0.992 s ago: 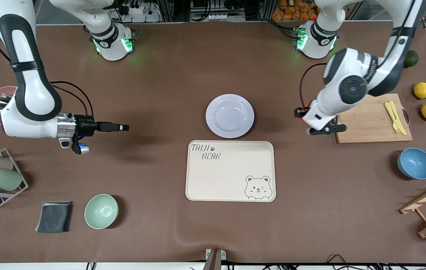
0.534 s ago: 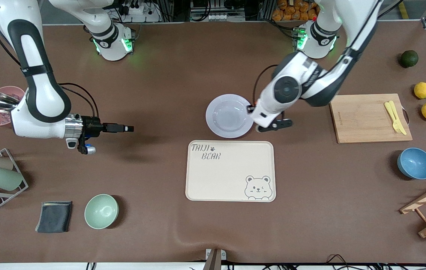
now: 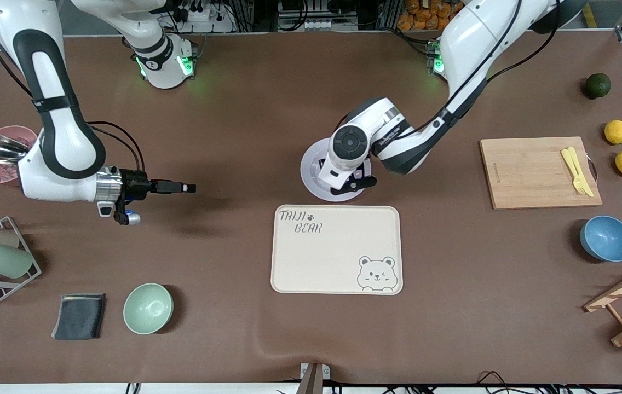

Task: Place orange and plate with both arms
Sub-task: 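Lower the orange onto the white plate and open the left gripper, then withdraw the left gripper while the right gripper approaches the plate rim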

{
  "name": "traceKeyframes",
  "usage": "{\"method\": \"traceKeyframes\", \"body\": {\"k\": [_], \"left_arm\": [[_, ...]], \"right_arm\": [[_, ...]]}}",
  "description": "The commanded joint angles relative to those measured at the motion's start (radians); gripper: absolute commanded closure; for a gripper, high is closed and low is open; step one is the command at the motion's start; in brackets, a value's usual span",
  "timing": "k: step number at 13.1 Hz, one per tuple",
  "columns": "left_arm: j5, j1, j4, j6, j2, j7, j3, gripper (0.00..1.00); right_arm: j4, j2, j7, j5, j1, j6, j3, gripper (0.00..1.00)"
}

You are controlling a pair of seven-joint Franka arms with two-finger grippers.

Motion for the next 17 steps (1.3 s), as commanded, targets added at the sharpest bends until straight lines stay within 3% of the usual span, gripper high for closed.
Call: {"method": "traceKeyframes", "body": {"k": [1,4,5,6,7,8,12,17], "left_arm": [[0.025,-0.079,0.031,0.017,0.024,-0.042,0.048,1.00],[0.027,-0.108,0.028,0.031,0.053,-0.054,0.062,0.99],[0.027,-0.111,0.028,0.032,0.055,-0.056,0.064,0.94],[0.027,-0.111,0.030,0.032,0.055,-0.054,0.064,0.72],[0.025,-0.110,0.031,0.032,0.055,-0.056,0.065,0.19],[0.027,-0.110,0.033,0.032,0.050,-0.057,0.067,0.00],[0.027,-0.070,0.039,0.031,0.003,-0.068,0.067,0.00],[0.028,0.106,0.037,-0.052,-0.146,-0.018,0.064,0.00]], "right_arm": [[-0.030,0.002,-0.036,0.063,0.037,0.044,-0.005,0.00],[-0.050,0.013,-0.081,0.126,0.060,0.075,-0.005,0.00],[-0.051,0.022,-0.084,0.130,0.060,0.074,-0.005,0.00],[-0.054,0.024,-0.092,0.133,0.064,0.074,-0.005,0.00],[-0.059,0.024,-0.109,0.150,0.067,0.074,-0.005,0.00],[-0.063,0.030,-0.122,0.173,0.069,0.074,-0.005,0.00],[-0.066,0.053,-0.159,0.225,0.087,0.075,-0.005,0.00],[-0.077,0.071,-0.162,0.366,0.173,0.098,-0.005,0.00]]}}
